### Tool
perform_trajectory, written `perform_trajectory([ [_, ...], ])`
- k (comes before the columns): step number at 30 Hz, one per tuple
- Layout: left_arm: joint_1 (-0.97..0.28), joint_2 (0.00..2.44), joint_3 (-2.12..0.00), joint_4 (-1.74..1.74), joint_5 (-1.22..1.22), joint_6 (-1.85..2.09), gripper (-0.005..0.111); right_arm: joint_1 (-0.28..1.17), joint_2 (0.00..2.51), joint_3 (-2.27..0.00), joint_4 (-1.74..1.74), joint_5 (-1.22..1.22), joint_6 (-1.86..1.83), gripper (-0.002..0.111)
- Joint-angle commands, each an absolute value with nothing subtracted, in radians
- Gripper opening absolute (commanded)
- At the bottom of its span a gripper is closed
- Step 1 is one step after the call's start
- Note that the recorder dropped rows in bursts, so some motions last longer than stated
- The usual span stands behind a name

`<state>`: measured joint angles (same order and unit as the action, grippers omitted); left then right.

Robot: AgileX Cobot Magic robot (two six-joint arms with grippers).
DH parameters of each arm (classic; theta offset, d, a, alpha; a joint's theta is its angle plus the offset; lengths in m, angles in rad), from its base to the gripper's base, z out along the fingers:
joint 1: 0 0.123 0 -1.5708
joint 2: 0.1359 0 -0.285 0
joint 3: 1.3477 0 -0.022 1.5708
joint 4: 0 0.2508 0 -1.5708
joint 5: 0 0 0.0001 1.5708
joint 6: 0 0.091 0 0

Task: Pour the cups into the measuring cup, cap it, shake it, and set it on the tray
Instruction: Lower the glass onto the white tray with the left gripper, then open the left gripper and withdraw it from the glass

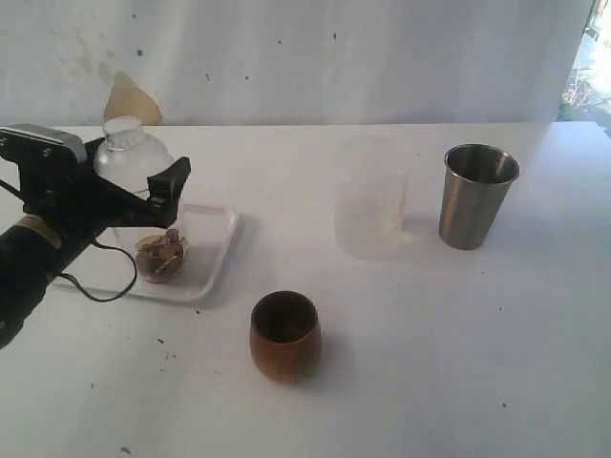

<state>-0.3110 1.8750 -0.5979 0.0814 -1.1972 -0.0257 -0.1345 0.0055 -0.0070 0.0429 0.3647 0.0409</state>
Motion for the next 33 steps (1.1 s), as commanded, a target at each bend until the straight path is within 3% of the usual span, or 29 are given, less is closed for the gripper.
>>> perform_trajectory([
  [1, -0.311, 1.783, -0.601, 0.065, -1.221, -0.025, 0.105, -0.139, 0.000, 0.000, 0.037, 0.350, 0.041, 0.000],
  [6, -0.311, 1.661, -0.601, 0.067, -1.221, -0.078, 0.103, -0.139, 0.000, 0.000, 0.037, 0.350, 0.041, 0.000],
  [8, -0.311, 1.599, -0.601, 0.067, -1.188, -0.087, 0.091, -0.139, 0.000, 0.000, 0.037, 0.350, 0.041, 0.000],
  [12, -0.311, 1.465, -0.601, 0.067, -1.021, -0.106, 0.041, -0.139, 0.000, 0.000, 0.037, 0.350, 0.041, 0.000],
  [14, -0.311, 1.385, -0.601, 0.067, -0.904, -0.097, 0.005, -0.139, 0.000, 0.000, 0.037, 0.350, 0.041, 0.000],
  [15, -0.311, 1.343, -0.601, 0.071, -0.866, -0.089, 0.001, -0.139, 0.000, 0.000, 0.037, 0.350, 0.041, 0.000],
  [33, -0.311, 0.609, -0.601, 0.072, -0.113, -0.089, 0.001, -0.139, 0.000, 0.000, 0.037, 0.350, 0.041, 0.000],
])
